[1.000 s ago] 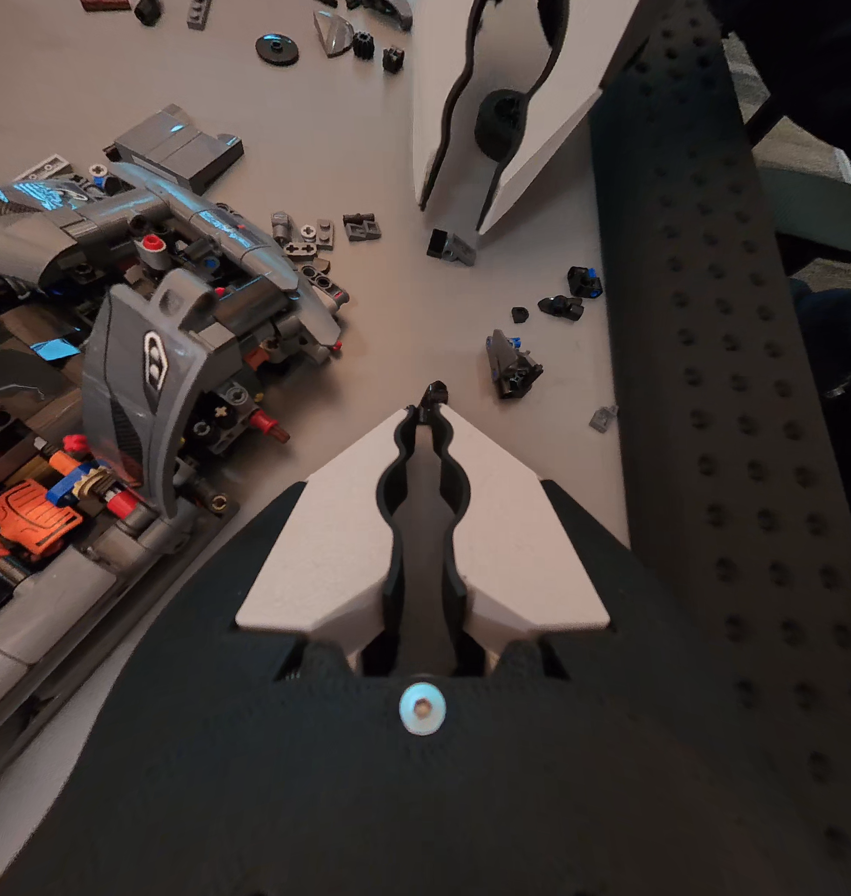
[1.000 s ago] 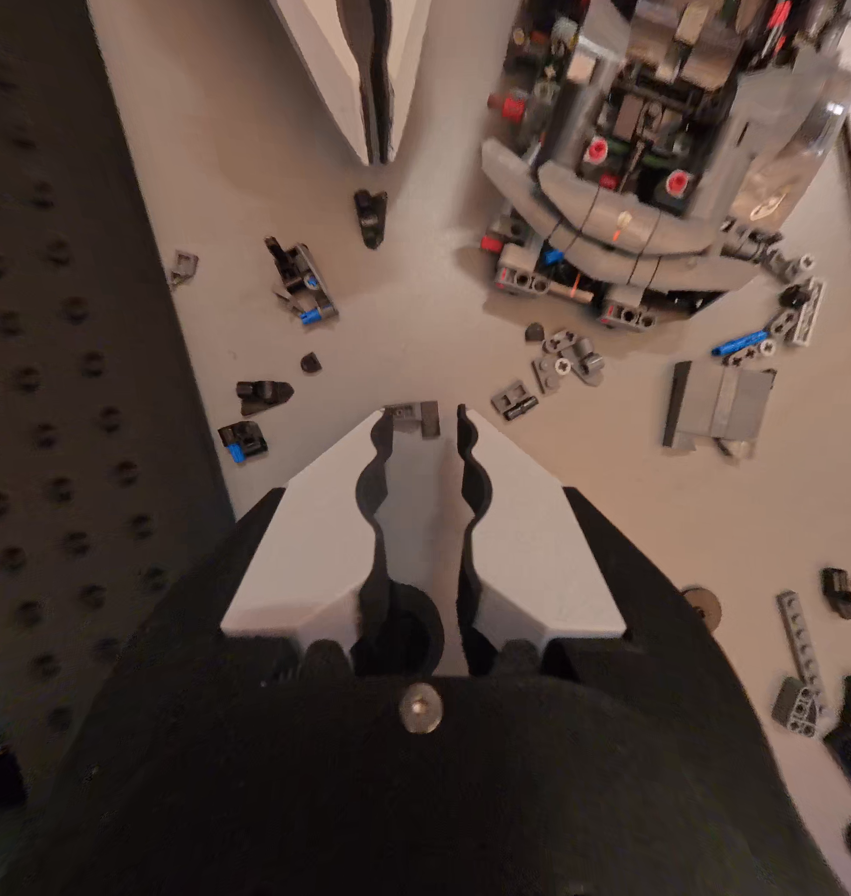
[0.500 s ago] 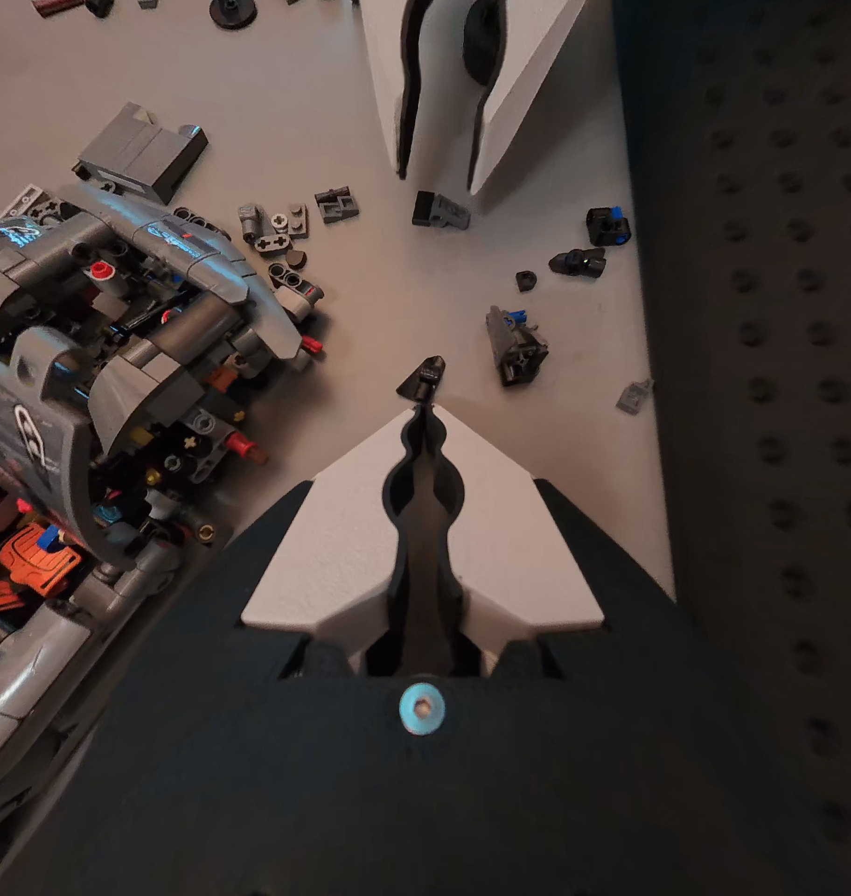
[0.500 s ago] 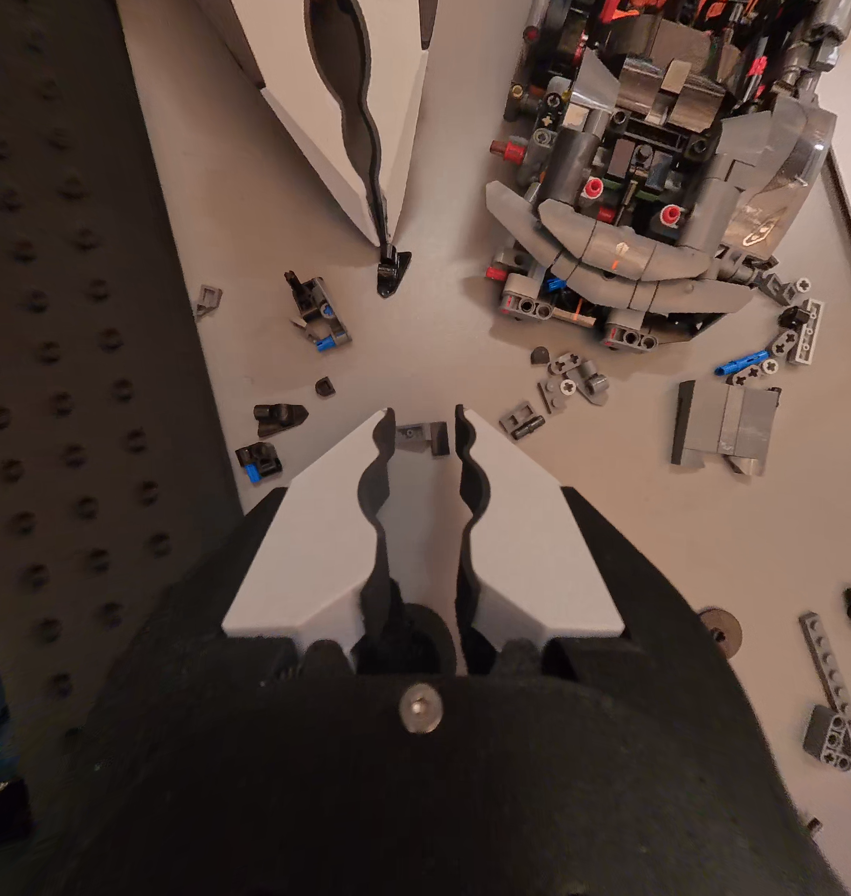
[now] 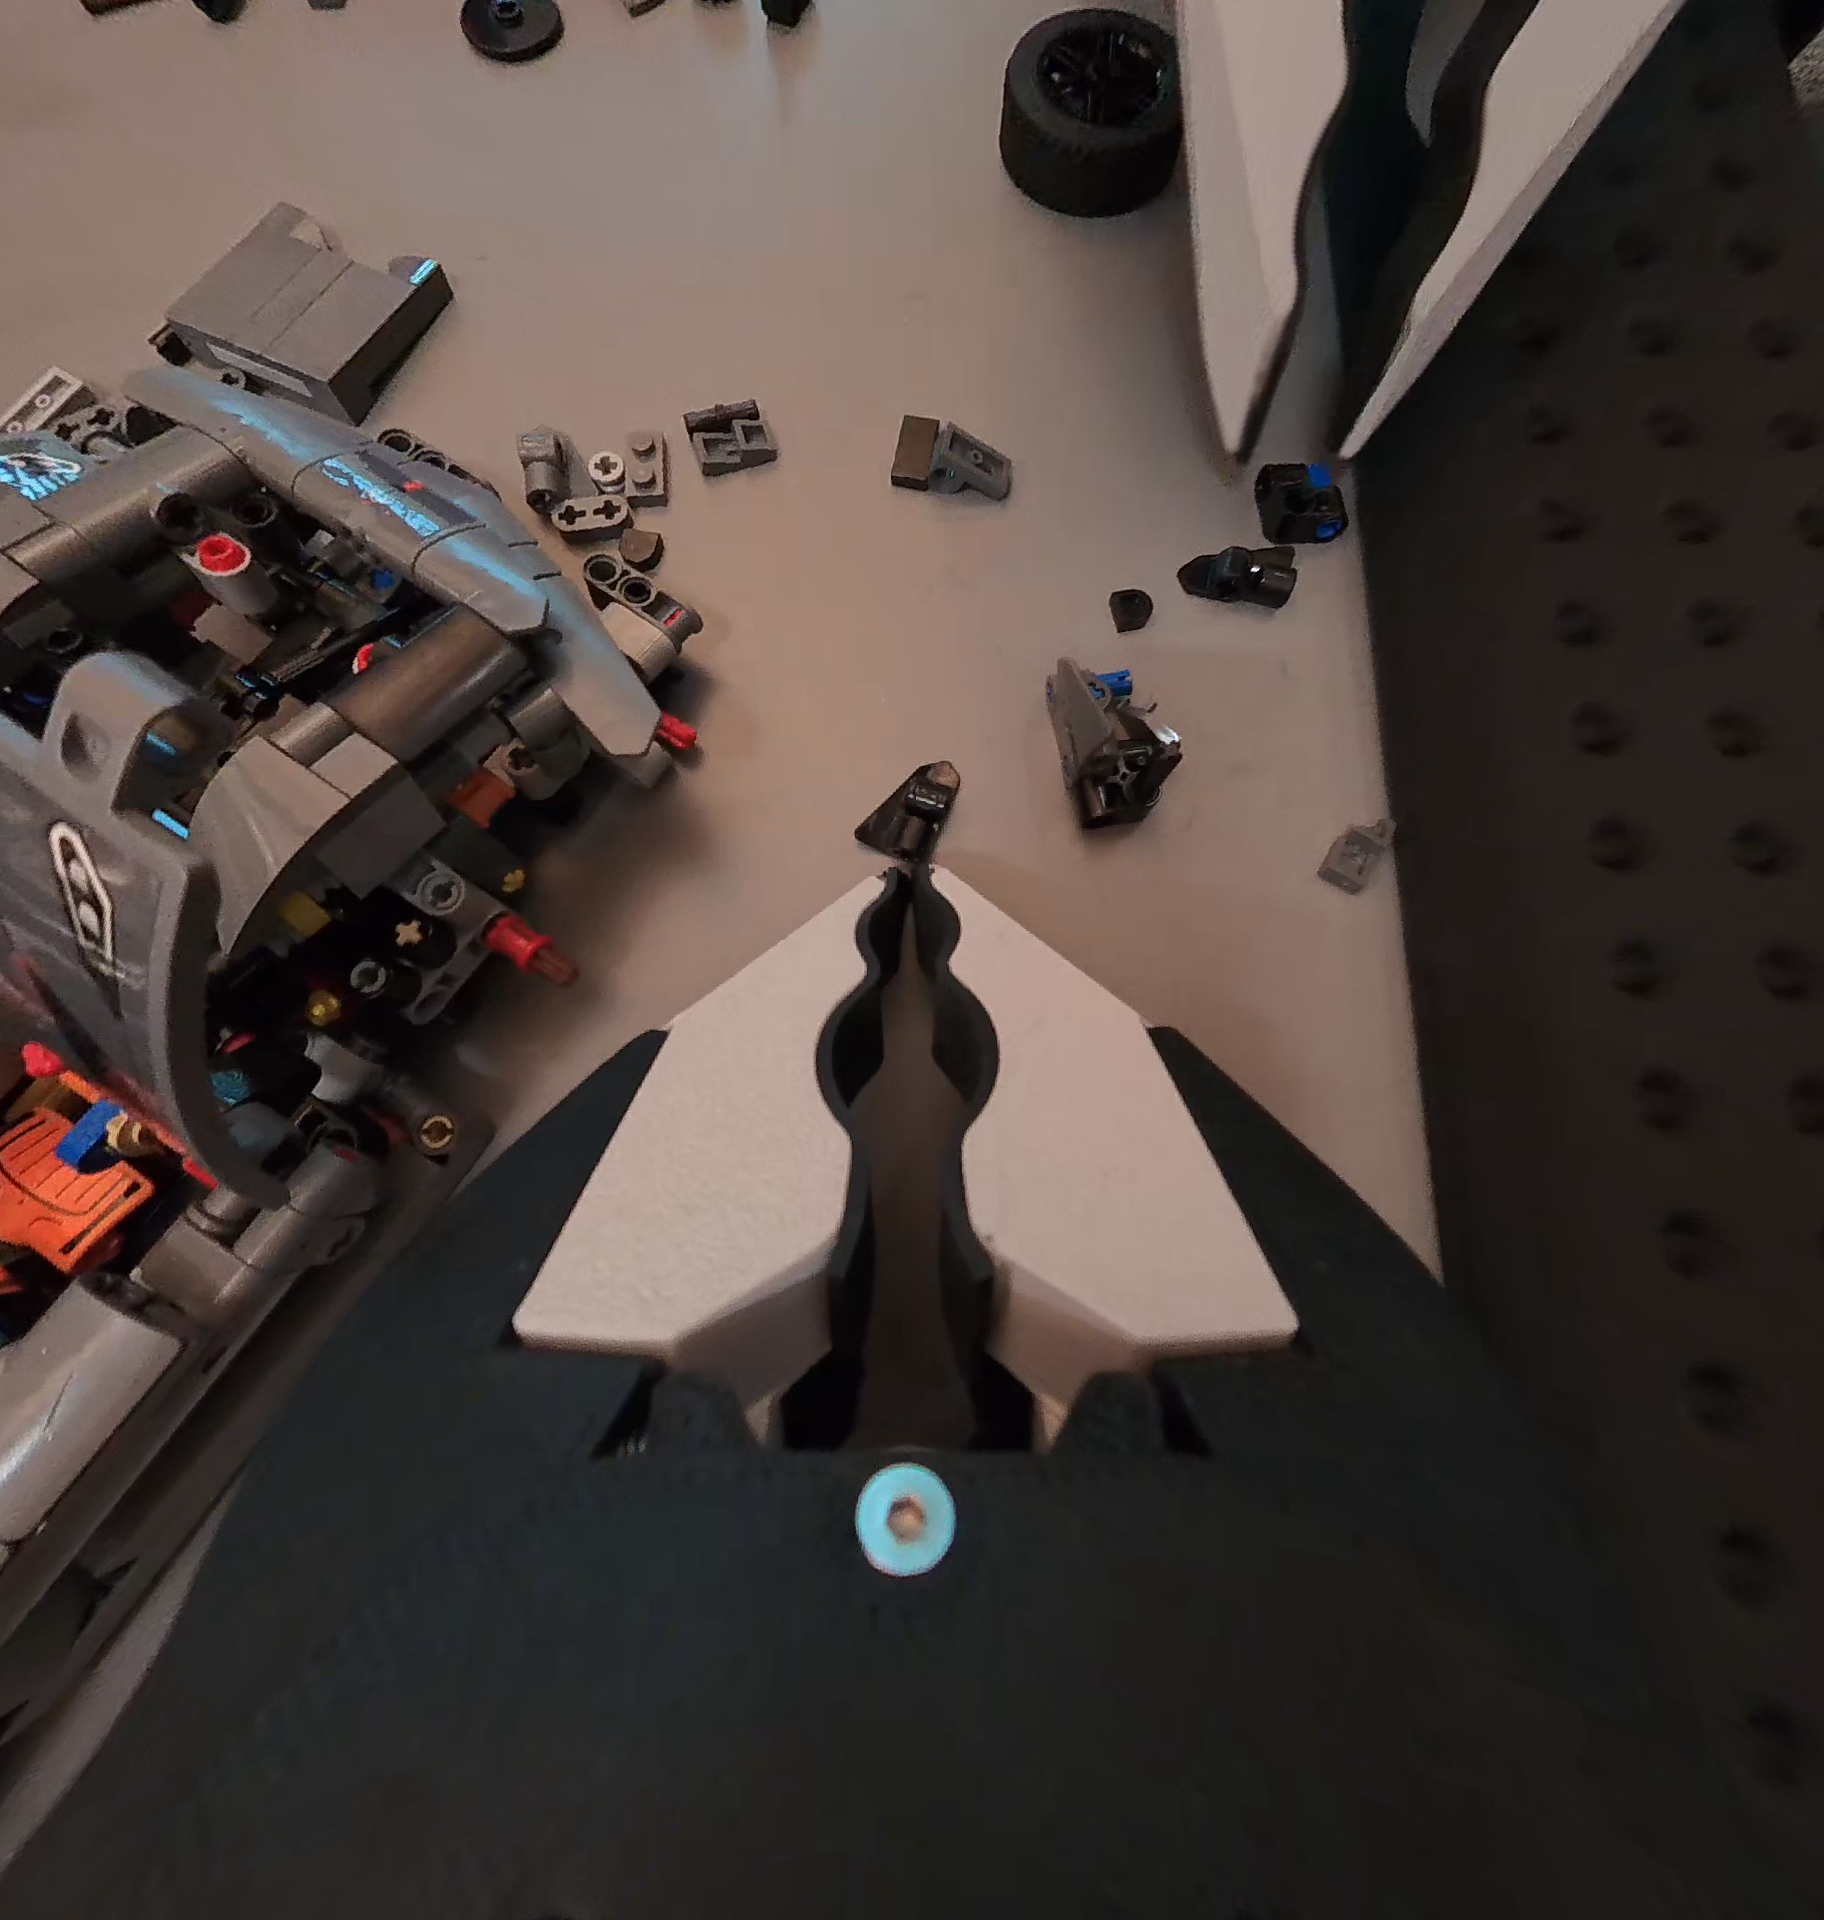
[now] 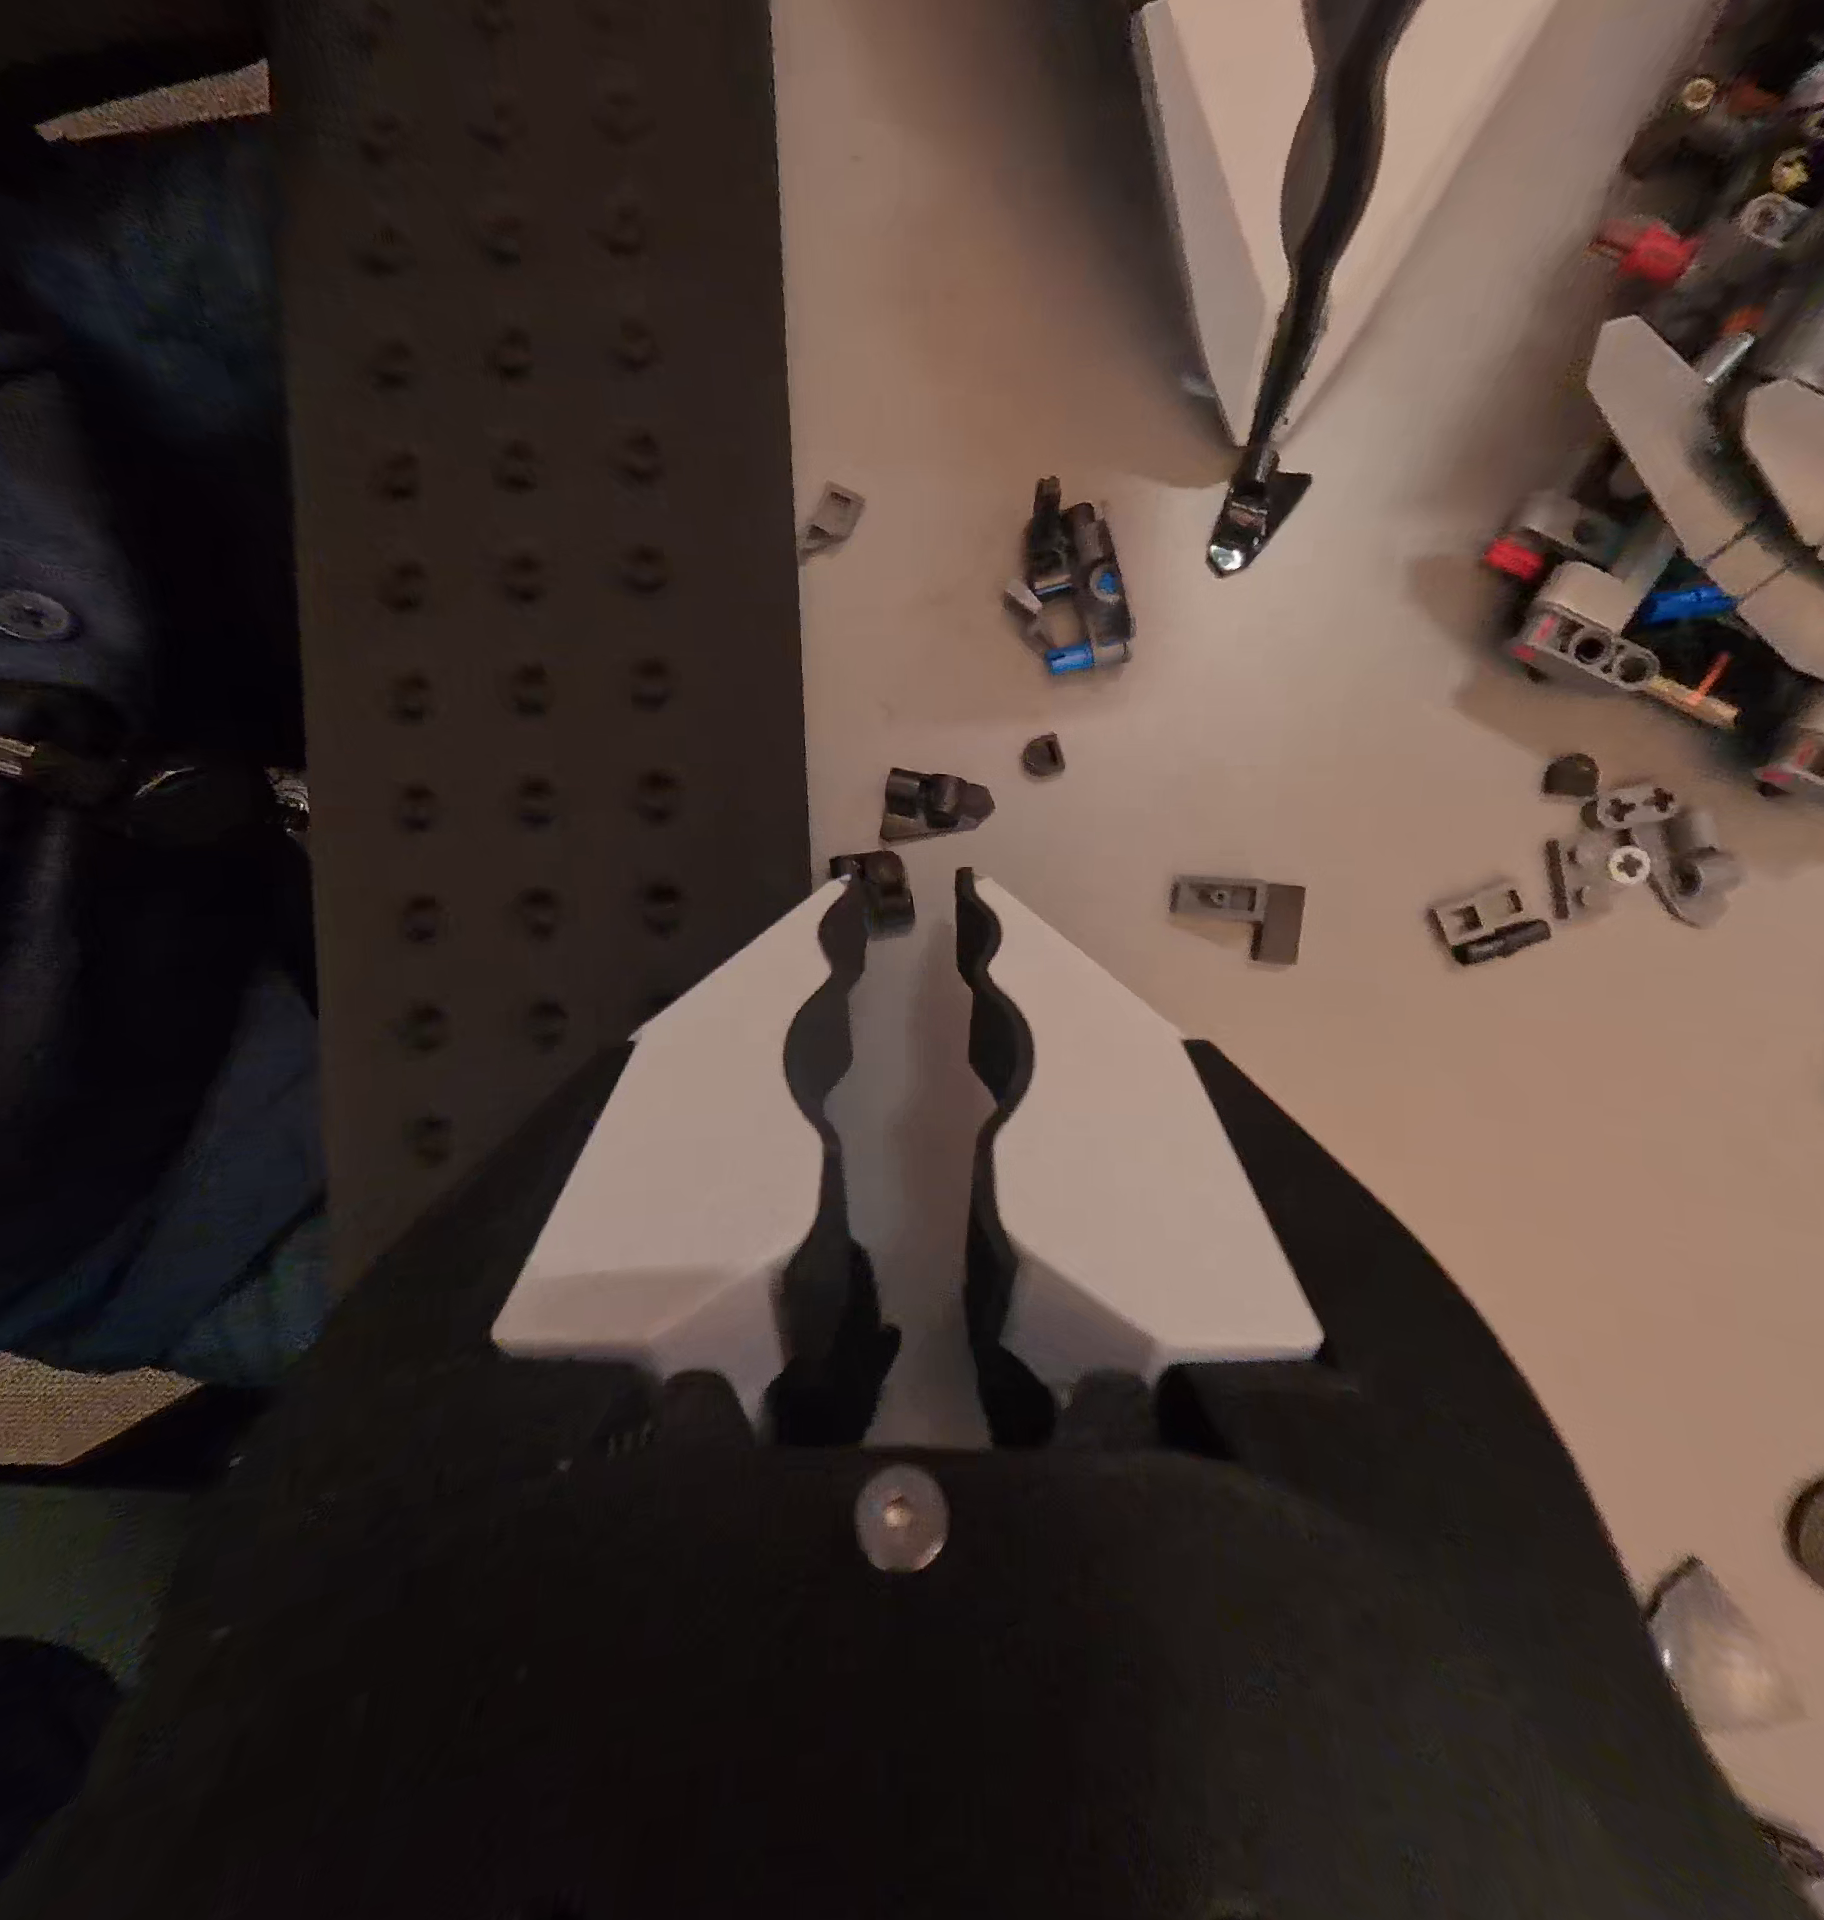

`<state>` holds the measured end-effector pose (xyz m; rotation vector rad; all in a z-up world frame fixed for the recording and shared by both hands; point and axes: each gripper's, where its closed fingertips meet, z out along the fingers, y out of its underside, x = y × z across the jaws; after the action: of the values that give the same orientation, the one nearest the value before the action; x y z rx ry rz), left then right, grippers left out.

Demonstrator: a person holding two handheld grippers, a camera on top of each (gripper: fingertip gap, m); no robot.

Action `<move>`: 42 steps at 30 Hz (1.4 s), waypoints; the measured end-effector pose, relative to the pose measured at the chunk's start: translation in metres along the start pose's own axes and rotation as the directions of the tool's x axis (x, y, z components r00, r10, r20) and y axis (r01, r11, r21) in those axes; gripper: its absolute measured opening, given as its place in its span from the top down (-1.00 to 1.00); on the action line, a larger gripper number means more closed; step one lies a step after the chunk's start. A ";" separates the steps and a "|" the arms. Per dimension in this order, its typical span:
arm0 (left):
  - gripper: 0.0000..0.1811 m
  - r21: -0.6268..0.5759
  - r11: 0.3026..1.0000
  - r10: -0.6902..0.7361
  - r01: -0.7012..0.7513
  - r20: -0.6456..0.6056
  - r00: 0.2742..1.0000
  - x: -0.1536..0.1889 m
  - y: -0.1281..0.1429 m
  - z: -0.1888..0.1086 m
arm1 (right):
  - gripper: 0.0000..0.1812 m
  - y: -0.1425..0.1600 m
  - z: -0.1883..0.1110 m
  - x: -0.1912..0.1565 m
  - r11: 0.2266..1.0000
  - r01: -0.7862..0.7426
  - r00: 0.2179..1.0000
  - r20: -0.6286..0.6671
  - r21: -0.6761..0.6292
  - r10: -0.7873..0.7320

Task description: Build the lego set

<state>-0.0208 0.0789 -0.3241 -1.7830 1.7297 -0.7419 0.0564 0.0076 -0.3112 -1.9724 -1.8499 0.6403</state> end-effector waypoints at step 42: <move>1.00 0.003 1.000 -0.015 0.015 -0.017 1.000 0.000 0.000 0.000 | 1.00 0.004 0.006 0.008 0.998 -0.062 0.998 -0.019 -0.029 0.062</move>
<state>-0.0208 0.0787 -0.3239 -1.7940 1.7272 -0.7683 0.0569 0.0147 -0.3194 -2.0545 -1.8038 0.6141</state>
